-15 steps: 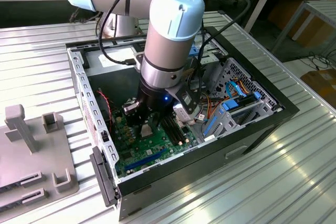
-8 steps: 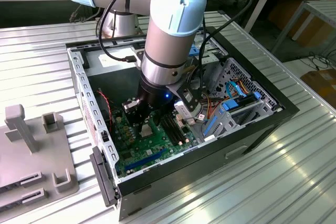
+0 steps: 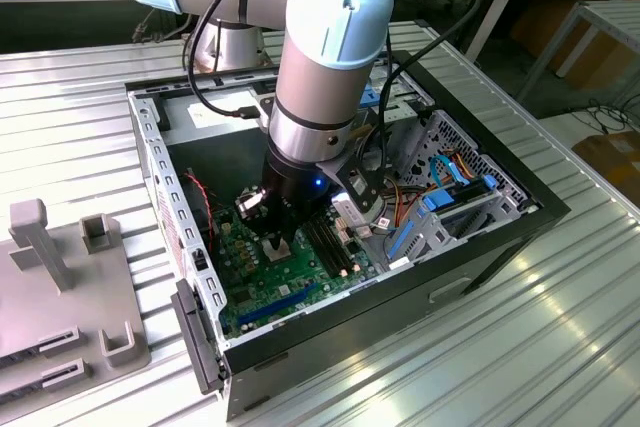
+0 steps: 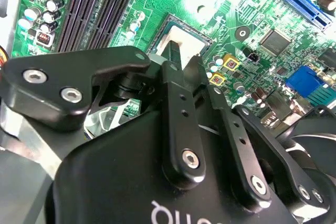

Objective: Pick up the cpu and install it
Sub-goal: 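Place the cpu into insertion slot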

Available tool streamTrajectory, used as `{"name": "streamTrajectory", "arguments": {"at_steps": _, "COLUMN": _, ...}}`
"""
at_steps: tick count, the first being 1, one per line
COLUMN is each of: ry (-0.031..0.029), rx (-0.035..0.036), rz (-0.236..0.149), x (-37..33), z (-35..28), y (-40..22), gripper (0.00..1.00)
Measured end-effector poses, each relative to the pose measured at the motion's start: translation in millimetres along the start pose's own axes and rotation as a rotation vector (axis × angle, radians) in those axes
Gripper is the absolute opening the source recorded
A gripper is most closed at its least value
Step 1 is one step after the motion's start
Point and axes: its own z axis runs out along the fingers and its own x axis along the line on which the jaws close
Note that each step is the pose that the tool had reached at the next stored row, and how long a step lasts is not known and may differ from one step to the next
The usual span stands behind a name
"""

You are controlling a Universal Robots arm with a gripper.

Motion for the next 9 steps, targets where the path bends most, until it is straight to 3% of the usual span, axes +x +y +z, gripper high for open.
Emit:
{"name": "streamTrajectory", "arguments": {"at_steps": 3, "ry": 0.0000, "rx": 0.0000, "rz": 0.000, "x": 0.0, "z": 0.0, "y": 0.0, "gripper": 0.25}}
{"name": "streamTrajectory", "arguments": {"at_steps": 4, "ry": 0.0000, "rx": 0.0000, "rz": 0.000, "x": 0.0, "z": 0.0, "y": 0.0, "gripper": 0.19}}
{"name": "streamTrajectory", "arguments": {"at_steps": 6, "ry": 0.0000, "rx": 0.0000, "rz": 0.000, "x": 0.1, "z": 0.0, "y": 0.0, "gripper": 0.19}}
{"name": "streamTrajectory", "arguments": {"at_steps": 7, "ry": 0.0000, "rx": 0.0000, "rz": 0.000, "x": 0.1, "z": 0.0, "y": 0.0, "gripper": 0.13}}
{"name": "streamTrajectory", "arguments": {"at_steps": 9, "ry": 0.0000, "rx": 0.0000, "rz": 0.000, "x": 0.1, "z": 0.0, "y": 0.0, "gripper": 0.11}}
